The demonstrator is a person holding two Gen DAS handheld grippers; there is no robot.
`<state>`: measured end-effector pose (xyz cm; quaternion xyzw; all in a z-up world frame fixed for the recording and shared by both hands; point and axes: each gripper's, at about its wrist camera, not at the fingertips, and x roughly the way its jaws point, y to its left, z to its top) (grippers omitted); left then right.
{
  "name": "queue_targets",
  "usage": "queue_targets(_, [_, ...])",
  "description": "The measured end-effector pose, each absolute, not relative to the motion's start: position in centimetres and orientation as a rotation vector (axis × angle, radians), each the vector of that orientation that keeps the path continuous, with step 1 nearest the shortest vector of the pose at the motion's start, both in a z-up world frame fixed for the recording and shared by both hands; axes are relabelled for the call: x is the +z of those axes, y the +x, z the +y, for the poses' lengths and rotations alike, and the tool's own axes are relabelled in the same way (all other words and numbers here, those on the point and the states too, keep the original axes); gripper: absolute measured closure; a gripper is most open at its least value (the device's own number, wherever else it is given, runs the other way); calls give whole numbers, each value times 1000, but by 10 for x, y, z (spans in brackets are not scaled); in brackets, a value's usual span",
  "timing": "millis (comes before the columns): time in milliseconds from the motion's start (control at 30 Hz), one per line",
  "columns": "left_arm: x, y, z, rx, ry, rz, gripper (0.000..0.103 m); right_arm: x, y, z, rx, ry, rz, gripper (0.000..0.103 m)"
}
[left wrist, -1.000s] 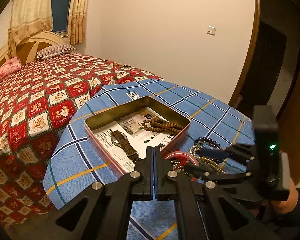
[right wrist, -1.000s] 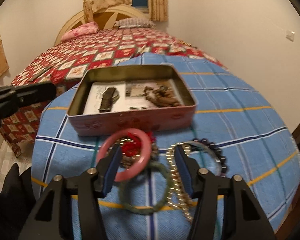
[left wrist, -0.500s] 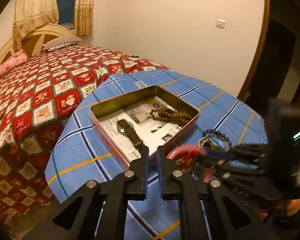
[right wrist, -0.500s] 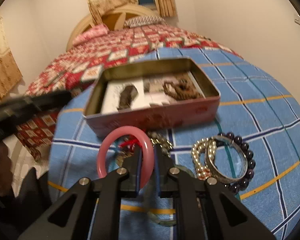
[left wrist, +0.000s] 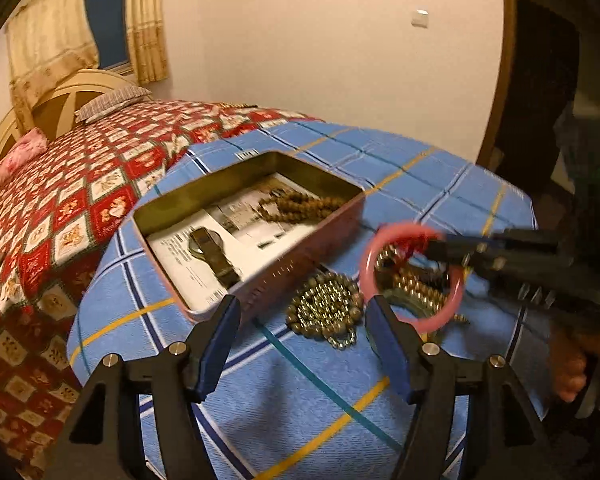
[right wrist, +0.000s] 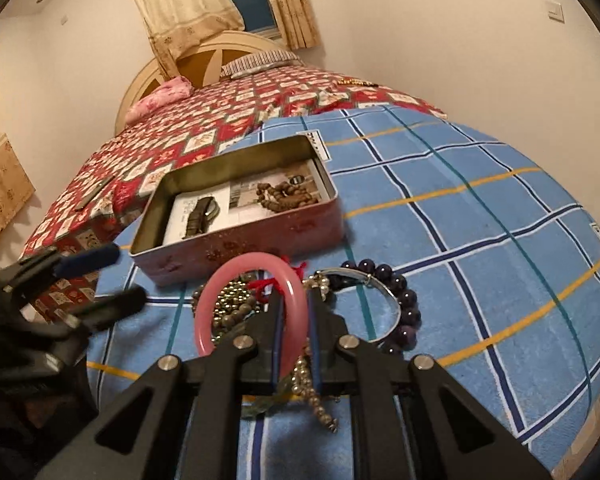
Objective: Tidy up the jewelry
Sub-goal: 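Lift the pink bangle with the right tool while the left tool moves to the green jade bangle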
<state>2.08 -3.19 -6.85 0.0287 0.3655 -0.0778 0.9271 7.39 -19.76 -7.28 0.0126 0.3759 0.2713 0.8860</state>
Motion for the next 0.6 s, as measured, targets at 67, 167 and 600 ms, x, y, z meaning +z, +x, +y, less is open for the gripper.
queue_targets(67, [-73,22,-29,-160,47,762,37,-72,75,-207,558,71,784,89])
queue_targets(167, [-76,25,-22,-148,26,768,37,-77,80,-217,537,99,805,89])
queue_targets(600, [-66,24,-13,-125,15,726,37,-67,59,-191,665,42,781,89])
